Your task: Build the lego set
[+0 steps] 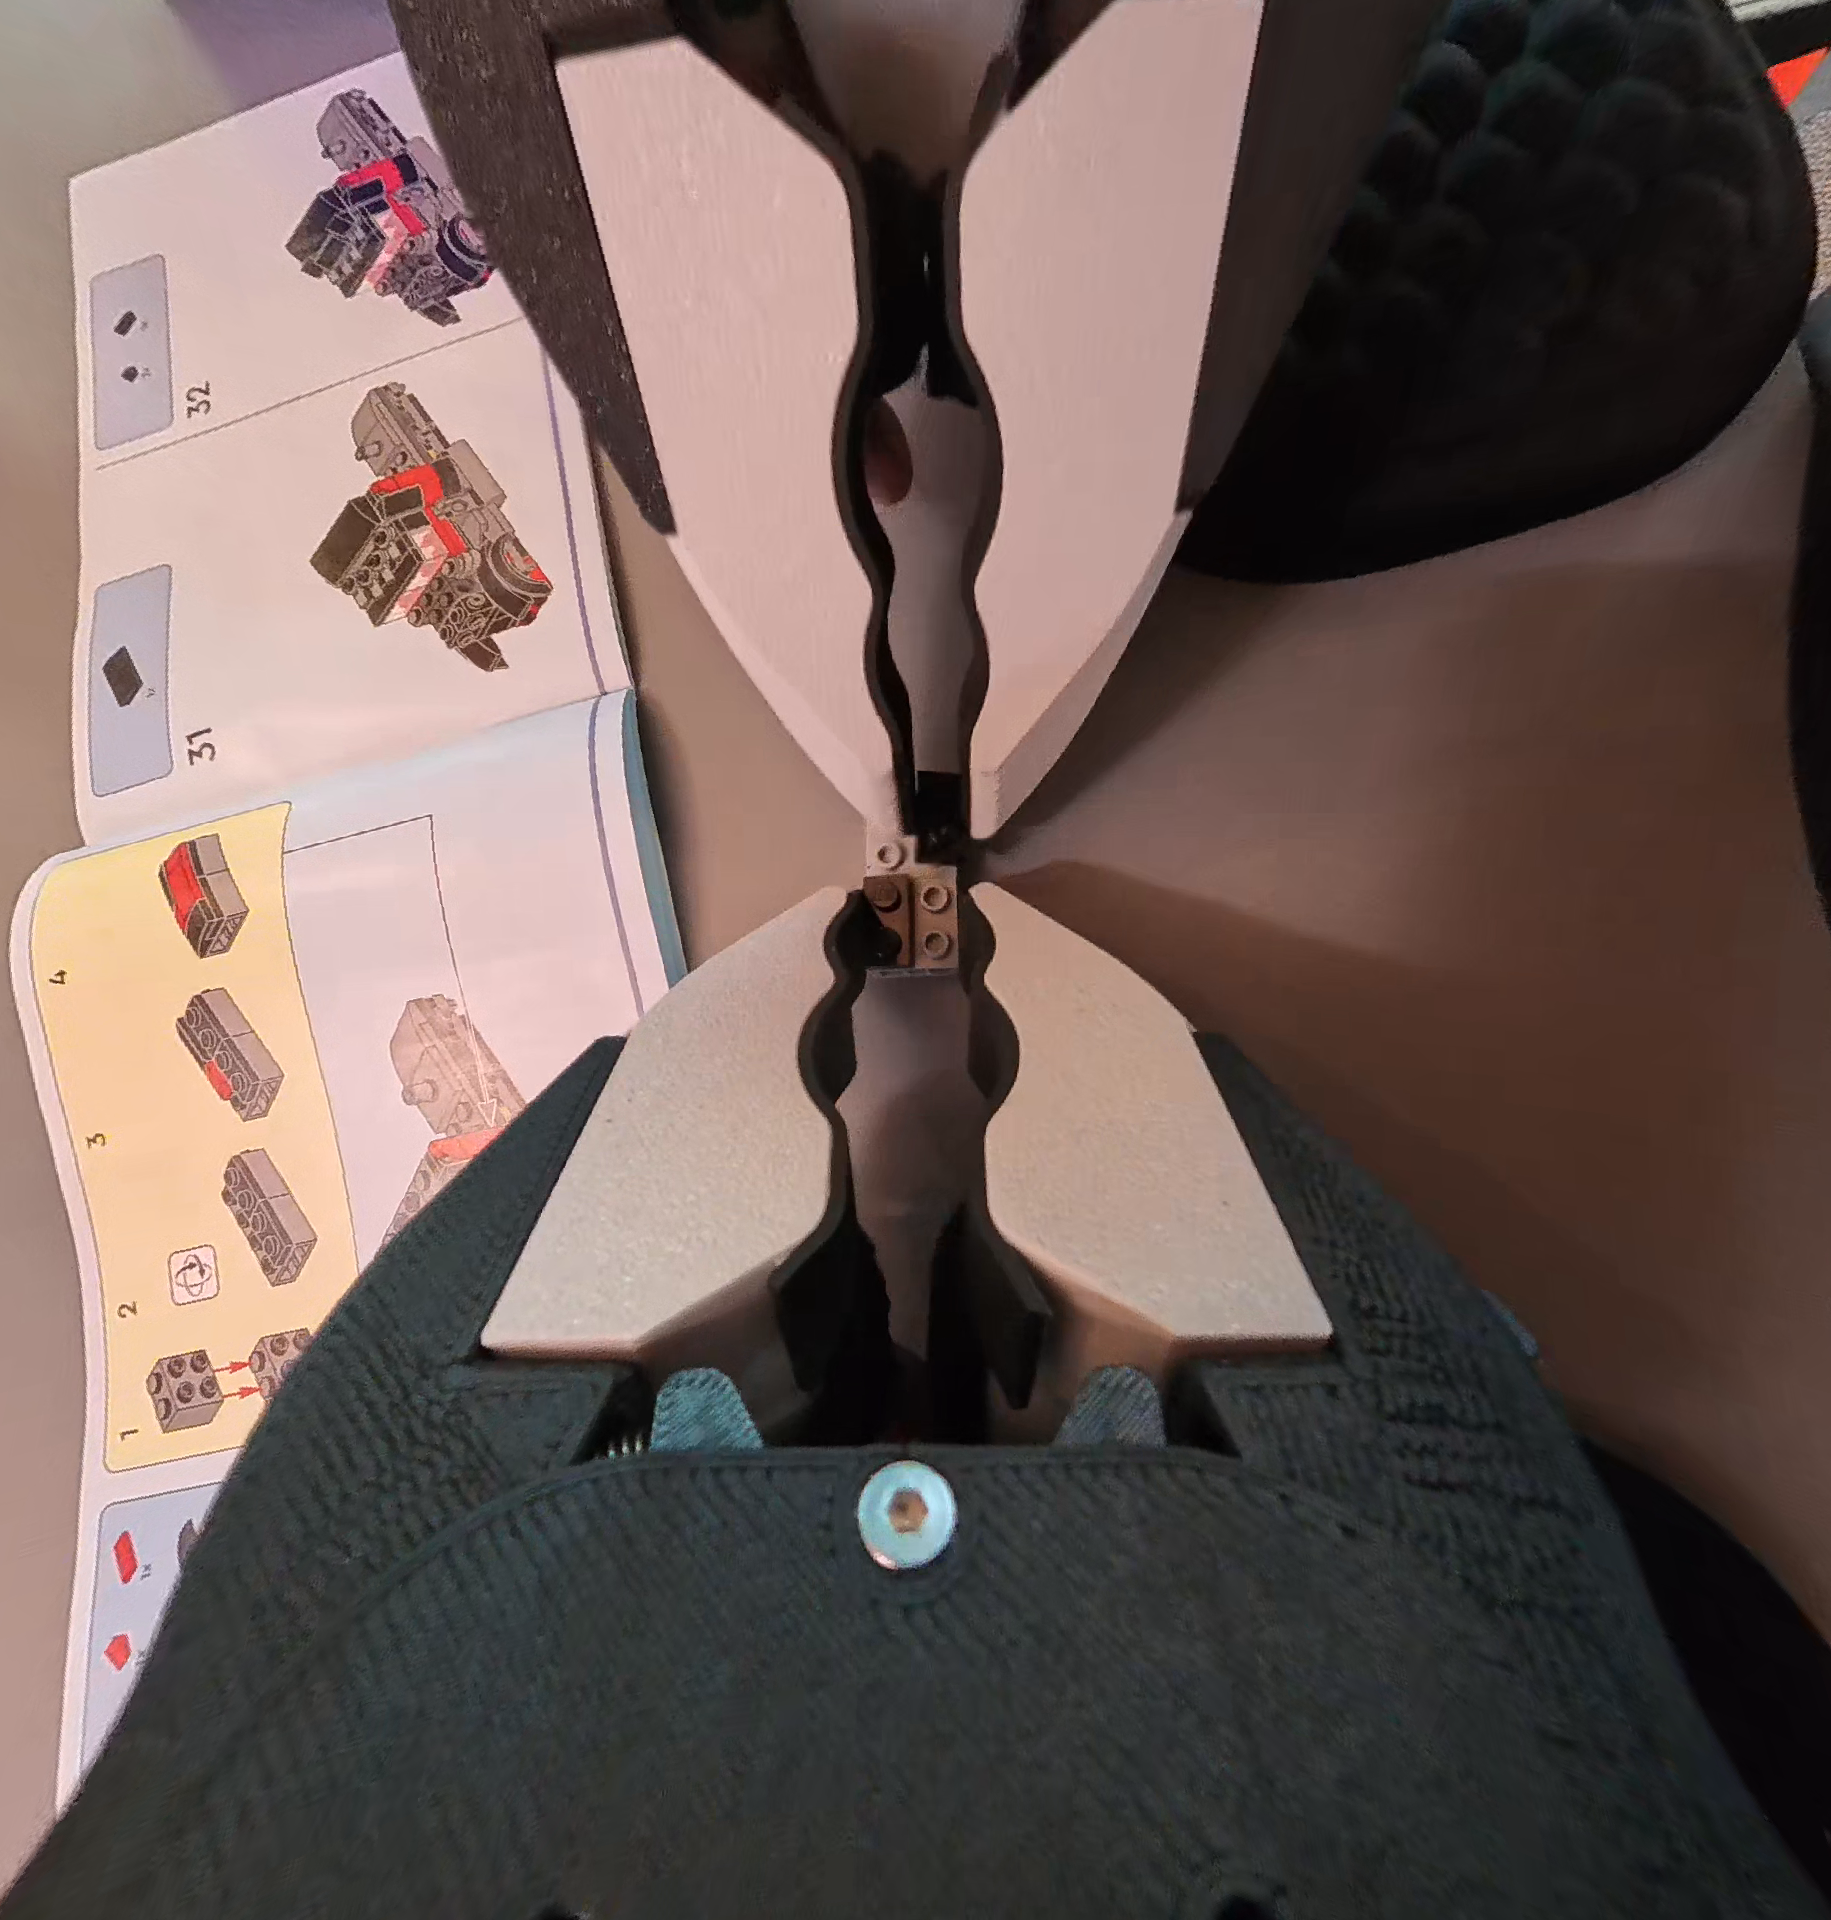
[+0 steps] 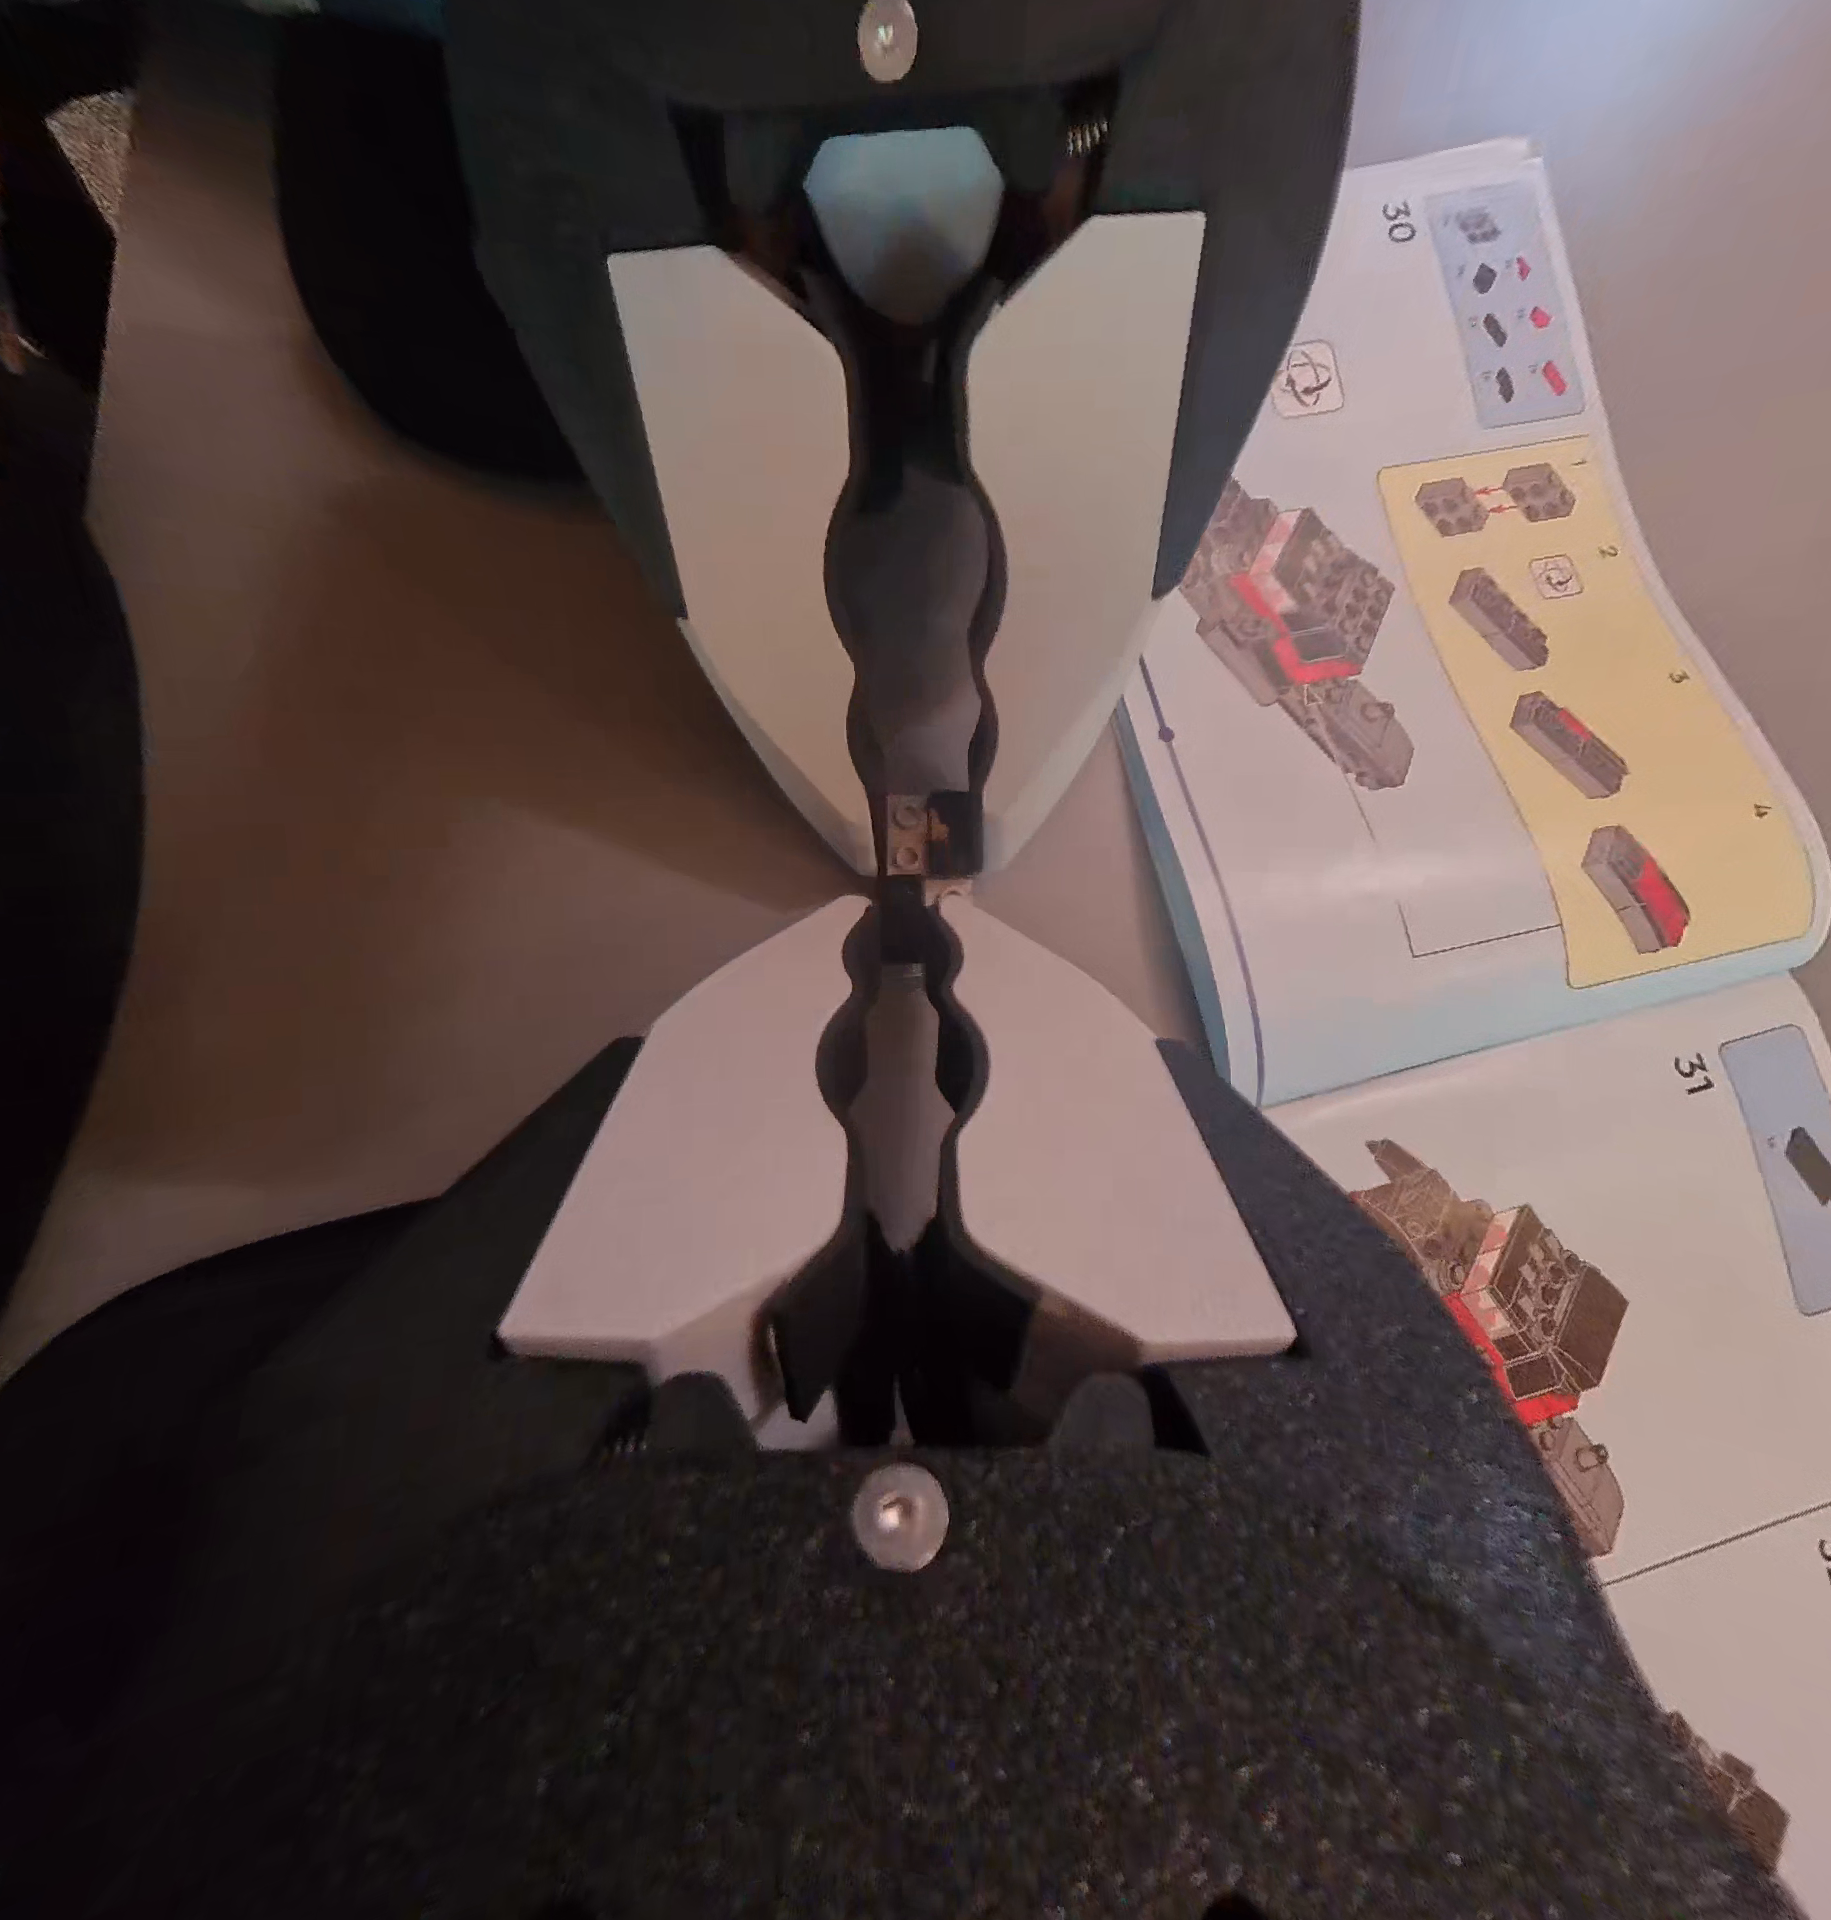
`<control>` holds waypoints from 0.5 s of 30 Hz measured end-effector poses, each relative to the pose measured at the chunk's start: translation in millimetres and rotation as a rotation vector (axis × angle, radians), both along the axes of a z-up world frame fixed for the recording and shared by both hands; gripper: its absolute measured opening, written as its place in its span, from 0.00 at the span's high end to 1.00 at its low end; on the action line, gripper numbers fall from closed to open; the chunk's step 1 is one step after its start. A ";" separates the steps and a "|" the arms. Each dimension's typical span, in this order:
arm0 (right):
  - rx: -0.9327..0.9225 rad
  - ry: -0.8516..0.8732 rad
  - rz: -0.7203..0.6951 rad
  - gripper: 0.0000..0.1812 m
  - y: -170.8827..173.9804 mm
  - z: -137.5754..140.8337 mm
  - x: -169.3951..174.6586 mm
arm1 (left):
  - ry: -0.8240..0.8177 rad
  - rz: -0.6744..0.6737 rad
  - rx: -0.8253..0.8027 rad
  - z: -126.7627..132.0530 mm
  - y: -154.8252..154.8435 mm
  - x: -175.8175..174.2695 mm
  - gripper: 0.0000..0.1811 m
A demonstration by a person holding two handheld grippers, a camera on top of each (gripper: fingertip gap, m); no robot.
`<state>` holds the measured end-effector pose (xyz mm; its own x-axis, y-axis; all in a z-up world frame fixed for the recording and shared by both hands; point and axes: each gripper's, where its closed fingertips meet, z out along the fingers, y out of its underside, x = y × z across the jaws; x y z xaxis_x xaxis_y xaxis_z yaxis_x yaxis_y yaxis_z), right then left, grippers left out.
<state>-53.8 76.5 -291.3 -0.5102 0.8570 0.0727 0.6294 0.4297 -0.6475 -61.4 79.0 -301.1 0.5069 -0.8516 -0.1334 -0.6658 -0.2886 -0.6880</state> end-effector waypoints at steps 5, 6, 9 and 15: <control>0.042 0.003 0.007 0.95 -0.2 -2.0 0.4 | -0.002 -0.003 0.002 0.1 -0.2 -0.1 0.90; 0.048 0.007 0.003 0.95 0.9 -1.6 -0.2 | 0.000 -0.004 0.004 0.1 -0.3 0.0 0.90; 0.063 0.017 0.003 0.95 3.3 -1.3 -0.3 | 0.001 -0.010 0.007 0.0 -0.8 0.4 0.90; 0.022 0.010 -0.004 0.94 1.6 -2.3 -0.4 | -0.001 -0.009 0.004 0.0 -0.6 0.3 0.90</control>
